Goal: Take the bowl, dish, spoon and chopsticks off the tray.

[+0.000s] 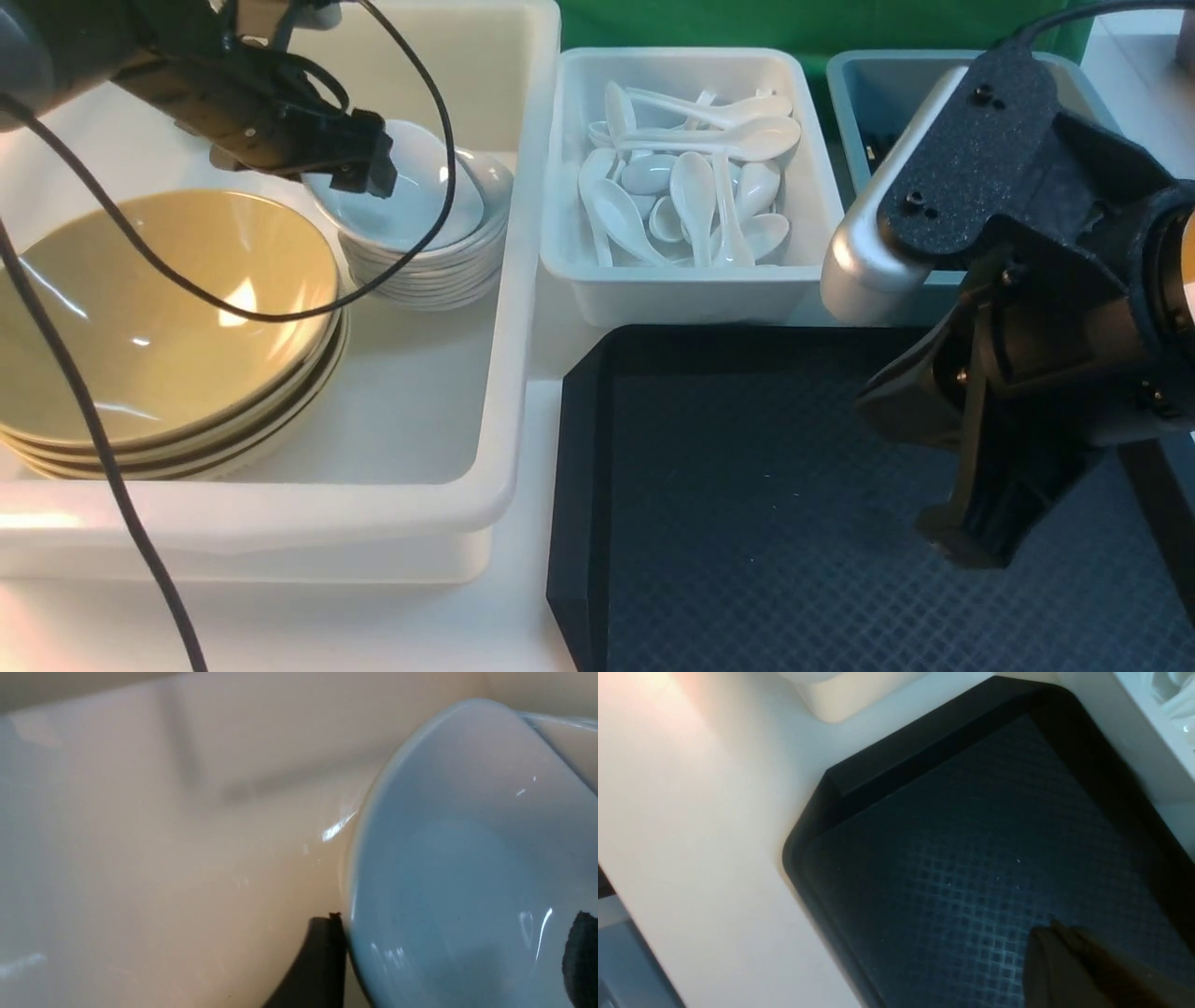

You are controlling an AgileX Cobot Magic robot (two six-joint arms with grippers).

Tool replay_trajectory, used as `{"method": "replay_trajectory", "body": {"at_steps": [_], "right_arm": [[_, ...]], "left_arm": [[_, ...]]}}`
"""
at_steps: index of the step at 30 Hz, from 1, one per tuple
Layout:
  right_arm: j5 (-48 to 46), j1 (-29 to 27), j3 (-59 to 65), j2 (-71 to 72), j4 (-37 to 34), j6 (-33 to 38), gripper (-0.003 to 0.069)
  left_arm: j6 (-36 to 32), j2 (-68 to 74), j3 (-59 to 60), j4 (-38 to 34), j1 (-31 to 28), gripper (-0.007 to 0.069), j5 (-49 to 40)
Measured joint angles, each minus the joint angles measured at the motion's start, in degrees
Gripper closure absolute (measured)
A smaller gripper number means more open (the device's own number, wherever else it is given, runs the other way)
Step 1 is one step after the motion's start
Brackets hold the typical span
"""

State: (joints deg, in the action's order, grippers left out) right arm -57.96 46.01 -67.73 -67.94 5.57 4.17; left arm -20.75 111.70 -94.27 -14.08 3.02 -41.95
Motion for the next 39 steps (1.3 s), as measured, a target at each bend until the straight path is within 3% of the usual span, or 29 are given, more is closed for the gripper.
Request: {"method": "replay_trajectory", "body": {"at_steps": [4,8,12,13,18,21,25,30,37,39], "right_arm": [[-0.16,0.00,0.00,0.00,0.06,0.00,0.0601],[-0.98,0.00,0.00,0.00,0.13,-0.31,0.0601],[-2.03,0.00,0.00,0.00,0.17,-1.26,0.0600],[-2.16,0.00,0.00,0.00,0.17,-1.33,0.0600],[-4.21,0.00,0.00,0.00,0.17,-1.34,0.0597],[-4.28,0.00,0.00,0.00,0.17,-1.38,0.0595],[-2.28,0.00,0.00,0.26,0.24,-1.05,0.0589],[3.62,0.00,0.00,1.59,0.24,0.66,0.0582],[7.64,0.00,0.00,3.41,0.26,1.68,0.0580],[8.31,0.00,0.39,4.68,0.26,1.72,0.0580]], "left_arm": [[0.39,0.00,-3.34,0.29,0.00,-0.0022,-3.62],[1.69,0.00,-9.31,0.29,0.05,0.0032,-8.60],[1.90,0.00,-13.12,0.29,0.18,0.0190,-11.72],[1.90,0.00,-13.26,0.29,0.18,0.0201,-11.84],[1.54,-0.46,-13.50,0.98,0.37,0.0536,-15.41],[0.81,-2.96,-13.50,1.60,0.45,0.0612,-19.41],[0.59,-12.26,-13.02,1.70,0.45,0.0634,-26.17],[1.03,-24.94,-6.14,1.64,0.45,0.0634,-27.01],[1.10,-41.08,14.41,1.70,0.45,0.0634,-23.89],[1.75,-49.00,25.20,1.70,0.45,0.0634,-20.49]]}}
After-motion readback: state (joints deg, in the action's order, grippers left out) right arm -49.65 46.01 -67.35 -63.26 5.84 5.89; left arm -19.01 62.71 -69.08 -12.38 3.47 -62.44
